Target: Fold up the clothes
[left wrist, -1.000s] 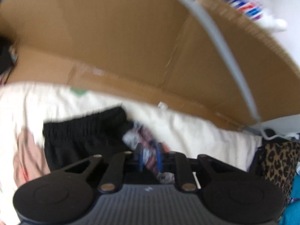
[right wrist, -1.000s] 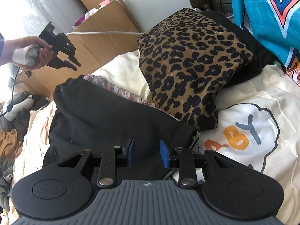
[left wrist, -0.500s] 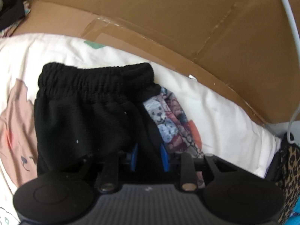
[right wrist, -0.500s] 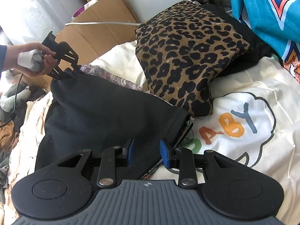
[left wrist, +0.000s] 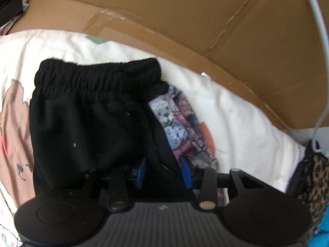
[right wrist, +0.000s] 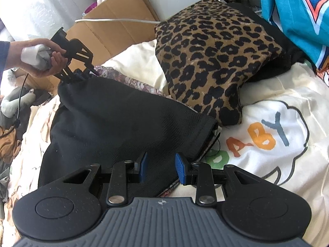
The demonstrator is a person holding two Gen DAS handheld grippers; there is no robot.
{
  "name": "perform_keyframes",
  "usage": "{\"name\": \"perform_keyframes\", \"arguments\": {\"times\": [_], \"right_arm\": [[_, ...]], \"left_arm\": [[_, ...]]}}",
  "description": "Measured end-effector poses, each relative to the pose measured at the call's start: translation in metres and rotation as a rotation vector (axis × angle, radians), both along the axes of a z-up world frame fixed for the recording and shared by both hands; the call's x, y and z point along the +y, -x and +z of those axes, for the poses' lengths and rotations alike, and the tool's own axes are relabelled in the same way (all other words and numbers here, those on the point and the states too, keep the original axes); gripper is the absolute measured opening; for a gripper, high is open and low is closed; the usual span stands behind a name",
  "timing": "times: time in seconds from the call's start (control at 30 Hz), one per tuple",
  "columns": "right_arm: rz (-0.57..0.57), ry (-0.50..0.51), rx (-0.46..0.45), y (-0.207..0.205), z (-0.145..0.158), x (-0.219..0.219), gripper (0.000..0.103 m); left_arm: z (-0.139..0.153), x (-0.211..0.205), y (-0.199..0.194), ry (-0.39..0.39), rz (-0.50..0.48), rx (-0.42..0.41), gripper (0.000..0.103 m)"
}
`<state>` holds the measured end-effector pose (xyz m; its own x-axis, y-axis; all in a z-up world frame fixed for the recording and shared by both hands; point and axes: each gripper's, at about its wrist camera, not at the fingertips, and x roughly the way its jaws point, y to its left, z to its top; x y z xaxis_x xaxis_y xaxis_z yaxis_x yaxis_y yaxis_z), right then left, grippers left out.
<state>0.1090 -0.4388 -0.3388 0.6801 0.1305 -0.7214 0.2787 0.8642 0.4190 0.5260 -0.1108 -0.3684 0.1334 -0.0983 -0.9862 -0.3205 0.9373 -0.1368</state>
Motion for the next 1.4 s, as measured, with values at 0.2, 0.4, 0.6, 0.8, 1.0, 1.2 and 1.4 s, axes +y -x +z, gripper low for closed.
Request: {"name": "perform_keyframes", "arguments": {"times": [0.2, 0.4, 0.6, 0.8, 1.0, 1.2, 1.4], "right_arm": [[0.000, -0.001, -0.010, -0.006, -0.001, 0.001, 0.032], [-0.035, -0.026, -0.033, -0.016, -0.005, -0.005, 0.032], [-0.071, -0.033, -0.019, -0.017, -0.015, -0.012, 0.034], [-0.084, -0.045, -0.044, -0.014, -0.014, -0.016, 0.034], [-0.060, -0.016, -0.027, -0.024, -0.015, -0.016, 0.034], [-0.091, -0.011, -0.014, -0.021, -0.016, -0.026, 0.033], [-0.081, 0.001, 0.003, -0.022, -0.019, -0.028, 0.033]], "left_arm": [[0.002, 0.004, 0.007, -0.006, 0.037, -0.002, 0.010], [0.018, 0.009, 0.017, 0.024, 0.033, -0.007, 0.004], [0.035, 0.011, 0.016, 0.039, 0.015, -0.031, 0.003], [0.046, 0.009, 0.011, 0.067, -0.020, -0.080, 0.003], [0.047, 0.009, 0.007, 0.119, -0.038, -0.141, 0.003], [0.049, 0.008, 0.007, 0.153, -0.037, -0.194, 0.002], [0.053, 0.001, 0.004, 0.212, -0.073, -0.268, 0.002]]}}
